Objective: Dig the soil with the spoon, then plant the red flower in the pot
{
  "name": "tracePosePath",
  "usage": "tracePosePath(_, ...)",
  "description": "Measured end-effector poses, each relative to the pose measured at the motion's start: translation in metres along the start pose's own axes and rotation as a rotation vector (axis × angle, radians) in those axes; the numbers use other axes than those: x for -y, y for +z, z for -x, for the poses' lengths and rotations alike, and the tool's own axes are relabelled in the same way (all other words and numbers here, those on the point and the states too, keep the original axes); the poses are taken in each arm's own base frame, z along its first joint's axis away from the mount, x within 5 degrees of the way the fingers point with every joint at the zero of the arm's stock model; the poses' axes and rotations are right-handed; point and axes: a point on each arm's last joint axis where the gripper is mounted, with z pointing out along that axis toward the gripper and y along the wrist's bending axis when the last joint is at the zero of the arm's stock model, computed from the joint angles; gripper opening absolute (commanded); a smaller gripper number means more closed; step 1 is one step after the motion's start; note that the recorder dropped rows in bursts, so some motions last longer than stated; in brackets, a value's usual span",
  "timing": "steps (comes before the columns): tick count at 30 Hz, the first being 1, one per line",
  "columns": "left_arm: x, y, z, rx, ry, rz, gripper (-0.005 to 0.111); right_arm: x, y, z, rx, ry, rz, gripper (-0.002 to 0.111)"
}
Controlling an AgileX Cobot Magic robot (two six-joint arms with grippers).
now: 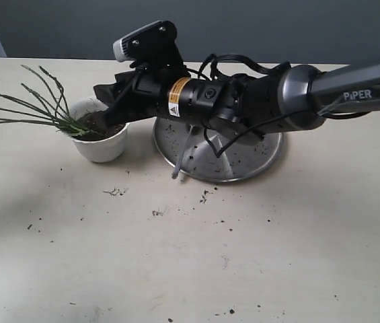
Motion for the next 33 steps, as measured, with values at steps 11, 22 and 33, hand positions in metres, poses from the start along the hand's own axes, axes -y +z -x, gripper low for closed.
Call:
tracePosePath(11,0.000,0.000,0.000,0.000,0.000,0.000,0.000,-0.033,0.013,0.019,0.026,-0.076,0.154,0.066)
tracePosePath(22,0.000,0.000,0.000,0.000,0.000,0.000,0.000,-0.042,0.051,0.017,0.007,-0.104,0.138,0.065)
tracePosePath(33,0.000,0.000,0.000,0.000,0.000,0.000,0.000,-0.042,0.062,0.006,-0.037,-0.037,0.090,-0.001)
